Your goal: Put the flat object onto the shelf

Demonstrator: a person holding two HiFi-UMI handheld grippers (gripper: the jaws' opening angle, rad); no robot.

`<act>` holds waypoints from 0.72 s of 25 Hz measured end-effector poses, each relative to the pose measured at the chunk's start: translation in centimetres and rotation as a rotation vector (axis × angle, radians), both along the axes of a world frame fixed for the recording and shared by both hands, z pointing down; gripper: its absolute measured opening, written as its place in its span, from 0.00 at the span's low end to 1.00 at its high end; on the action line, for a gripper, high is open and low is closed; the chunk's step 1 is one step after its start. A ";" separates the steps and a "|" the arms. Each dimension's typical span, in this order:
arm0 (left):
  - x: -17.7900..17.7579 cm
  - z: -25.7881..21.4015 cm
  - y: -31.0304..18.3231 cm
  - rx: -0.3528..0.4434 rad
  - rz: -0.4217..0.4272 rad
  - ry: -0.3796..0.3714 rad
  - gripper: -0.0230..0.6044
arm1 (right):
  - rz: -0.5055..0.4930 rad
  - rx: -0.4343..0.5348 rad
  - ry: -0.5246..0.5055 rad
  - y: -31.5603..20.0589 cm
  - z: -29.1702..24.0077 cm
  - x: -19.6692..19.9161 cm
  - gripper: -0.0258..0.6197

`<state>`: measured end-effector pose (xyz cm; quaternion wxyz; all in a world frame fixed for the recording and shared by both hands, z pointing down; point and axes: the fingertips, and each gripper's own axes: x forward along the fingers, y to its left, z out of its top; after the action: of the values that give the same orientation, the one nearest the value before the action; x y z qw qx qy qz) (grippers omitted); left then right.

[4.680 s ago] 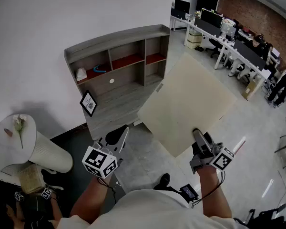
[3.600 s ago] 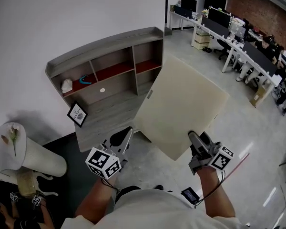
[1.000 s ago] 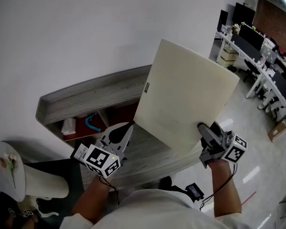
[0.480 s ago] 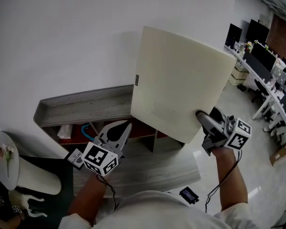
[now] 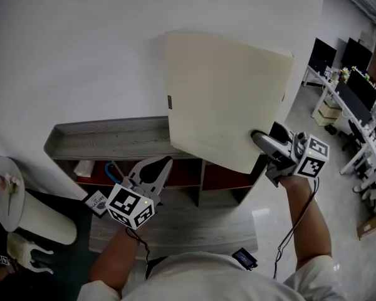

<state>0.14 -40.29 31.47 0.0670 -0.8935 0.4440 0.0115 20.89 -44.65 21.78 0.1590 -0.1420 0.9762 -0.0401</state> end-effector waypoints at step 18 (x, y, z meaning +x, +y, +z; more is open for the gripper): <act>0.9 1.8 -4.4 -0.042 -0.044 -0.007 0.06 | -0.128 0.007 0.033 -7.9 2.1 -0.5 0.49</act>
<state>1.04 -44.73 33.32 0.0501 -0.8847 0.4634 -0.0026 20.35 -52.50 23.89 0.1405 -0.0795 0.9859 -0.0447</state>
